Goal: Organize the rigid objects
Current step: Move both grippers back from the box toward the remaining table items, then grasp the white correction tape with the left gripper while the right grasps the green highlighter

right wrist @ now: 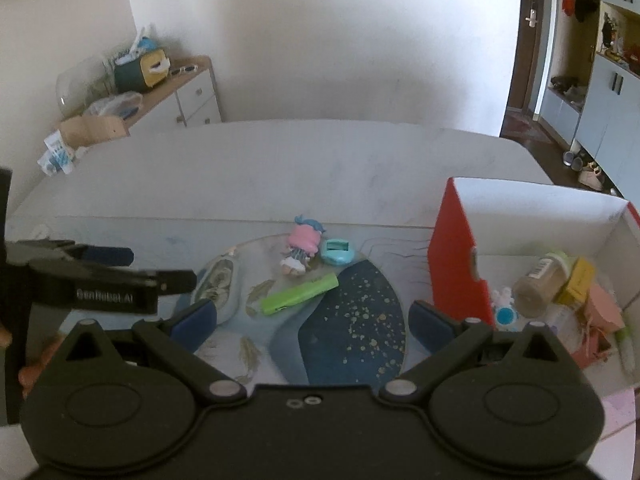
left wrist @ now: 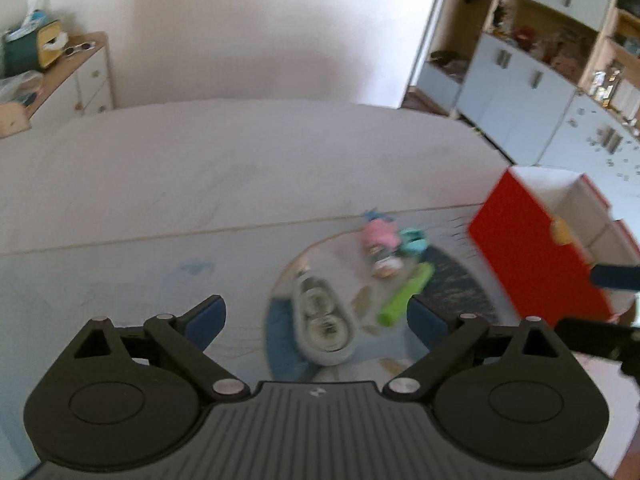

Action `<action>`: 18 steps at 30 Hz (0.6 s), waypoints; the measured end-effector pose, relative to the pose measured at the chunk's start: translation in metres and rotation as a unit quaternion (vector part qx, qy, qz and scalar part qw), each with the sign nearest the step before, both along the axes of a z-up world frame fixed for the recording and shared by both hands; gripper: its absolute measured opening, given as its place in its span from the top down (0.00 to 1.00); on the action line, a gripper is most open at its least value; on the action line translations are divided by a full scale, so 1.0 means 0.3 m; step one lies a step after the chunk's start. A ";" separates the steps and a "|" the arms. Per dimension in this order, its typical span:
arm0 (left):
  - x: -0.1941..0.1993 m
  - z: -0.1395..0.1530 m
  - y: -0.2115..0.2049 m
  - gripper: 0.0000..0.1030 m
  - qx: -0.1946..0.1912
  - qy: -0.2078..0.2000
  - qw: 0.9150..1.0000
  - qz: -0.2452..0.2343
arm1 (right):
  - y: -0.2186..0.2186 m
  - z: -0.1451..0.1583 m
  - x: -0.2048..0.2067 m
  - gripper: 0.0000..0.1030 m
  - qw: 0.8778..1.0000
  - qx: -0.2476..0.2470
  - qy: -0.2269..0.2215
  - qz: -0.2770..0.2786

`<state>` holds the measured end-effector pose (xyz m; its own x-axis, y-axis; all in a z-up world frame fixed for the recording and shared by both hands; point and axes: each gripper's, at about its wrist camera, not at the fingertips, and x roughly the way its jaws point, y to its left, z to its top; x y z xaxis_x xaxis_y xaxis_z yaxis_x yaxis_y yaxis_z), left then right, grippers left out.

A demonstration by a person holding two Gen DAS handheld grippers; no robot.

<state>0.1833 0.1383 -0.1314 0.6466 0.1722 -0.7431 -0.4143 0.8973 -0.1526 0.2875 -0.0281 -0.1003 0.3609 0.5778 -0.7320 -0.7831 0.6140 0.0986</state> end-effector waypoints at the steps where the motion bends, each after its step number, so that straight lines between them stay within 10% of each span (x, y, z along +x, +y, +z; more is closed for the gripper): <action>1: 0.002 -0.019 0.001 0.05 0.002 0.000 1.000 0.001 | 0.014 -0.013 0.009 0.01 1.000 -0.004 0.001 -0.002; 18: 0.068 -0.172 -0.083 0.05 0.050 0.013 0.999 0.015 | 0.233 -0.220 0.158 0.03 0.997 -0.057 0.033 -0.051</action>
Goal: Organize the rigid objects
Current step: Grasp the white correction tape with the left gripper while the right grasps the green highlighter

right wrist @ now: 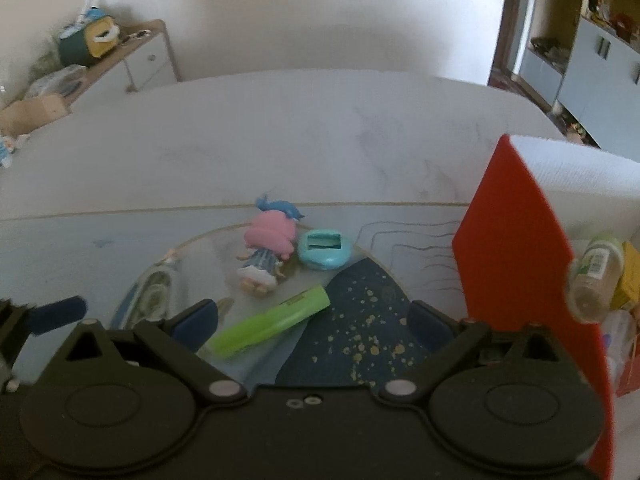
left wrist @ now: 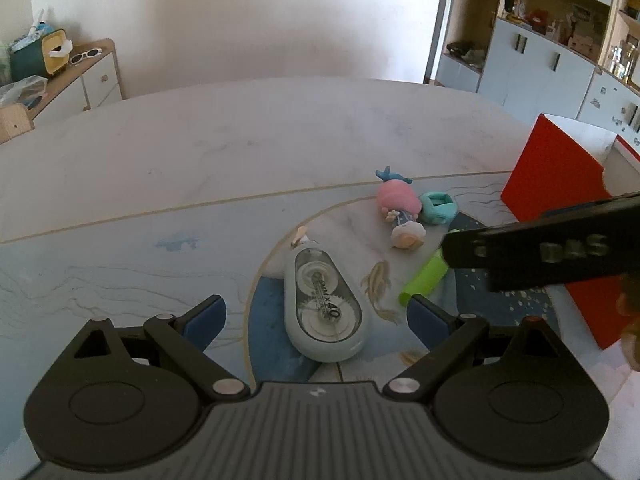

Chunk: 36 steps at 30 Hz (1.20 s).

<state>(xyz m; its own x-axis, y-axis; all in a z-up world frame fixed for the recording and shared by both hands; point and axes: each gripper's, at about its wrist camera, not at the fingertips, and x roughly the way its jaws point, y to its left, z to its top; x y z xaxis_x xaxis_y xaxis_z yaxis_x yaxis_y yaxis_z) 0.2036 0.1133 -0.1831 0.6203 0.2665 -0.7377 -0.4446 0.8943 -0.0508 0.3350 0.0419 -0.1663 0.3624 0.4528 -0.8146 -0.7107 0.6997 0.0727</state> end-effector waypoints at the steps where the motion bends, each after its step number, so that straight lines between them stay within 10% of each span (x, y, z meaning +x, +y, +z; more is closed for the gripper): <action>1: 0.003 -0.004 -0.002 0.05 0.002 0.001 1.000 0.000 | 0.008 -0.010 0.008 0.04 1.000 -0.004 0.002 -0.003; 22: 0.035 -0.064 0.025 0.09 0.018 0.009 1.000 0.023 | -0.015 -0.078 -0.020 0.33 0.999 -0.036 -0.009 0.001; 36: 0.080 -0.067 -0.002 0.51 0.036 0.010 0.999 -0.012 | -0.051 -0.078 -0.009 0.83 0.999 -0.019 -0.022 0.038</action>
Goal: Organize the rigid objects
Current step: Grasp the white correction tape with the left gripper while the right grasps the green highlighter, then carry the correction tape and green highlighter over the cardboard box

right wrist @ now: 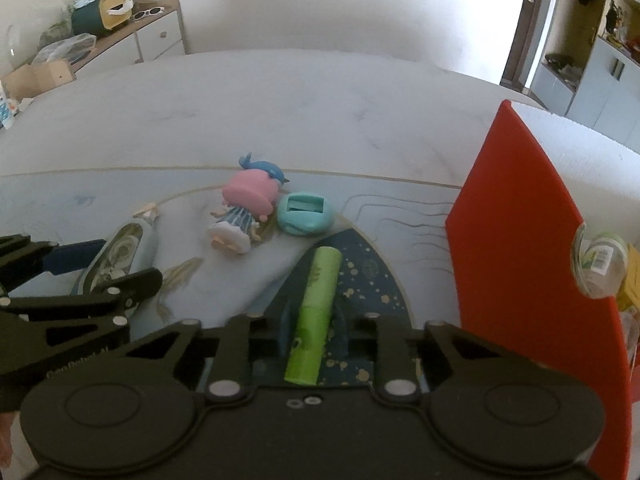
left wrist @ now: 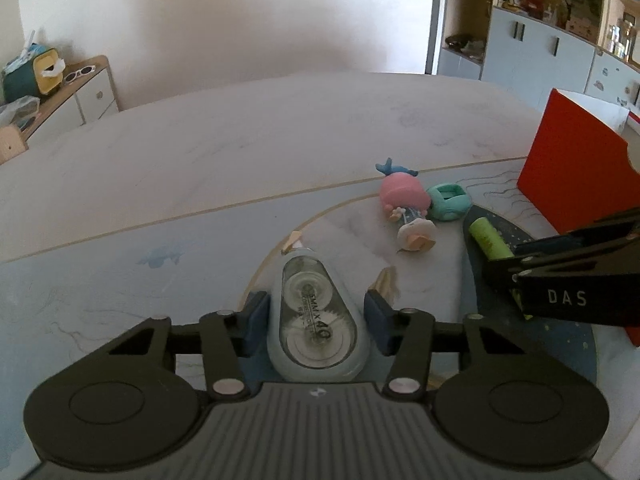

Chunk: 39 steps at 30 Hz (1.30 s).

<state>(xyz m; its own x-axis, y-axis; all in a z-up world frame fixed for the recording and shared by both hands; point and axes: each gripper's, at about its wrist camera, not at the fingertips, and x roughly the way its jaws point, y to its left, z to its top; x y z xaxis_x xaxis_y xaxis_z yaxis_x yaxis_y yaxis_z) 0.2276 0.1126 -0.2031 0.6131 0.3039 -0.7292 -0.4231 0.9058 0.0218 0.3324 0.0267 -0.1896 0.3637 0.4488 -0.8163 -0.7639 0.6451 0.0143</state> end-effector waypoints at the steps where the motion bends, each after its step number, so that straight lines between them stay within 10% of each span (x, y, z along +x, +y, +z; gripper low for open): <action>1: 0.000 0.000 0.000 0.51 -0.001 0.000 1.000 0.000 | -0.003 0.003 0.002 0.85 1.000 0.002 0.003 -0.001; 15: -0.039 0.061 -0.018 0.52 -0.019 -0.004 1.000 -0.011 | -0.104 0.137 -0.082 0.85 0.999 0.050 0.015 -0.011; 39: -0.138 0.448 -0.203 0.52 -0.032 -0.051 0.993 -0.103 | -0.391 0.492 -0.183 0.85 0.992 0.119 -0.027 -0.039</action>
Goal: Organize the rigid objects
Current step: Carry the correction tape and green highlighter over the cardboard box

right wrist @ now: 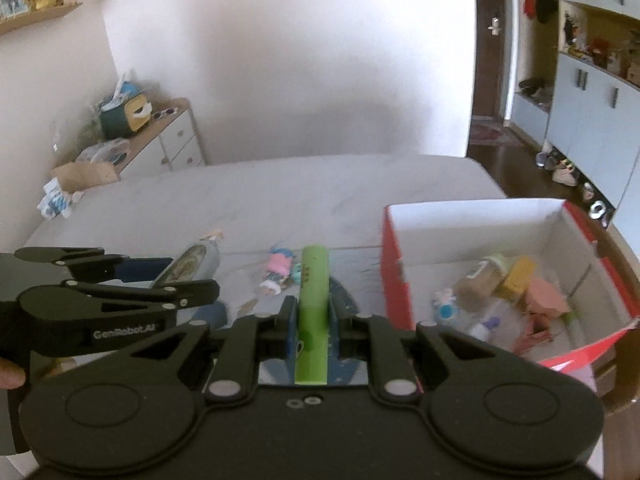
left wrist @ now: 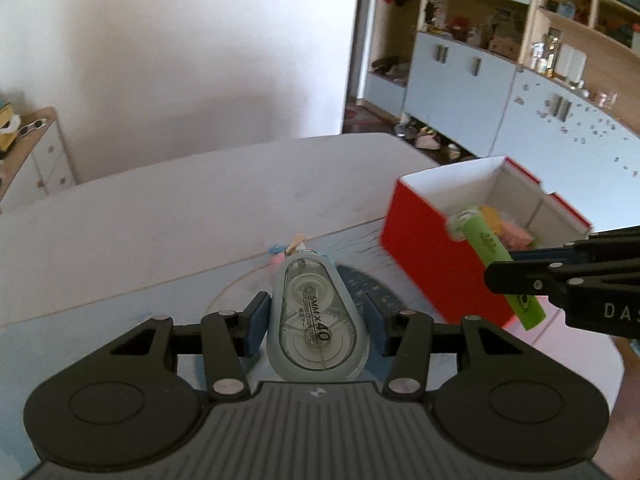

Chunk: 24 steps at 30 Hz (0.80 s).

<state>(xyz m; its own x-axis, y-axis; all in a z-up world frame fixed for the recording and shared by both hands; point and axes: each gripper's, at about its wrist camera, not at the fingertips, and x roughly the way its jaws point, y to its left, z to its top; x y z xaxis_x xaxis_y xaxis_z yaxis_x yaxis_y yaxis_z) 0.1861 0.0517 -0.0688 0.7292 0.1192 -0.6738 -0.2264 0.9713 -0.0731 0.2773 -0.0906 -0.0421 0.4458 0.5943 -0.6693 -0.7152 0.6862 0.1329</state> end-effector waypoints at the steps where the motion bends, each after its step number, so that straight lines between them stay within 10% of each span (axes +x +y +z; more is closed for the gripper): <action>1: 0.005 0.014 -0.011 0.52 0.000 -0.003 1.000 -0.005 | -0.016 0.008 0.008 0.85 1.000 0.002 -0.003 -0.006; 24: 0.289 0.099 -0.308 0.52 0.019 -0.012 0.988 -0.151 | -0.360 0.001 0.249 0.85 0.987 0.007 -0.015 -0.158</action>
<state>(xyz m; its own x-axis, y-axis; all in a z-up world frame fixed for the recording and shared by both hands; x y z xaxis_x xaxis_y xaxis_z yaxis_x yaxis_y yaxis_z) 0.2727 -0.0406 -0.0390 0.7508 -0.0816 -0.6554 0.0755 0.9964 -0.0376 0.3522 -0.1987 -0.0417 0.6298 0.4308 -0.6463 -0.4688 0.8743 0.1259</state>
